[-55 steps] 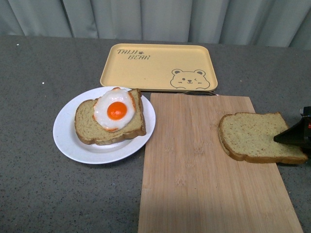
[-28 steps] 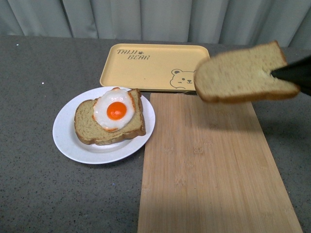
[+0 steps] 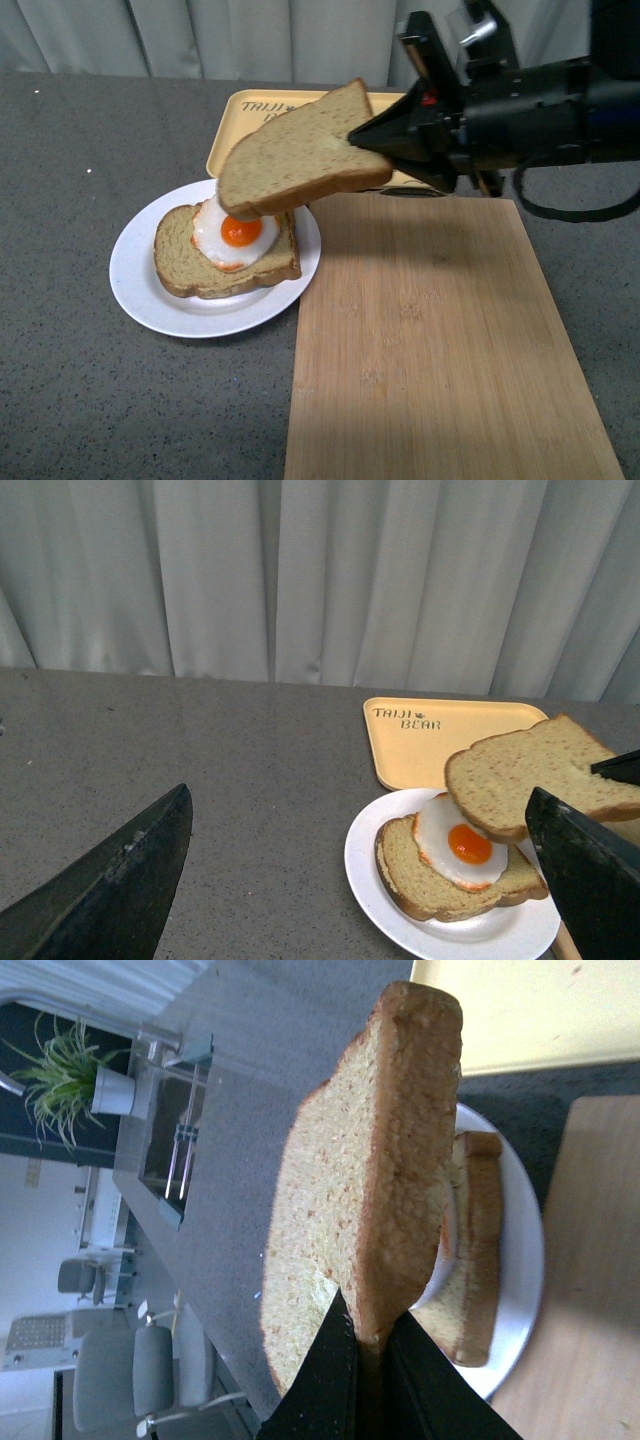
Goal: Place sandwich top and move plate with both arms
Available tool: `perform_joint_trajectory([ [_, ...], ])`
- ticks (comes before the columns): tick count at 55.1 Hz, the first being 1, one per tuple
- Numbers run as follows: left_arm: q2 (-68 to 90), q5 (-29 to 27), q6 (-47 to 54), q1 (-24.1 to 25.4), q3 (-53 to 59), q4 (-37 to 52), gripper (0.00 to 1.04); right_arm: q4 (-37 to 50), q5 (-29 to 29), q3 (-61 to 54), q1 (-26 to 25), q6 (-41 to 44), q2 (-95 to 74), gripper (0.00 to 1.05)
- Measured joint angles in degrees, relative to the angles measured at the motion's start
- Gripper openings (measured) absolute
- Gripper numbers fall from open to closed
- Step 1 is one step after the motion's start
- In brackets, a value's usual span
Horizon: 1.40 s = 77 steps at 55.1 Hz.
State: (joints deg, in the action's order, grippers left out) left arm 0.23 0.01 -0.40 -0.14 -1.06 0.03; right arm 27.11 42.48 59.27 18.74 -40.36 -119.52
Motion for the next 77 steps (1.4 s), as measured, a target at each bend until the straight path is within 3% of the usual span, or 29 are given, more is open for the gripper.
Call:
perform_joint_trajectory([
  [11,0.00,0.00,-0.02,0.00,0.00,0.00,0.98,-6.05,-0.09,7.48,3.91,1.09,-6.84,0.02],
  [24,0.00,0.00,0.00,0.00,0.00,0.00,0.98,-10.78,-0.98,11.34,4.57,3.48,-10.32,0.02],
  [31,0.00,0.00,0.00,0.00,0.00,0.00,0.98,-10.29,-5.14,9.40,3.98,6.69,-9.49,0.30],
  [45,0.00,0.00,0.00,0.00,0.00,0.00,0.98,-8.24,-14.19,3.67,1.11,11.19,-1.88,0.74],
  [51,0.00,0.13,0.00,0.00,0.00,0.00,0.98,23.32,-45.05,-7.58,1.64,24.87,-1.97,0.57],
  [55,0.02,-0.02,-0.02,0.00,0.00,0.00,0.98,39.56,-56.59,-16.33,0.70,32.06,-0.37,0.45],
  [60,0.00,-0.09,-0.02,0.00,0.00,0.00,0.98,50.07,-58.77,-24.76,-1.88,37.05,5.90,0.29],
  [68,0.00,0.00,-0.02,0.00,0.00,0.00,0.98,52.00,-55.69,-35.15,-5.62,39.63,16.39,0.00],
  [77,0.00,-0.02,0.00,0.00,0.00,0.00,0.98,50.69,-52.89,-42.60,-8.15,40.15,23.80,0.01],
])
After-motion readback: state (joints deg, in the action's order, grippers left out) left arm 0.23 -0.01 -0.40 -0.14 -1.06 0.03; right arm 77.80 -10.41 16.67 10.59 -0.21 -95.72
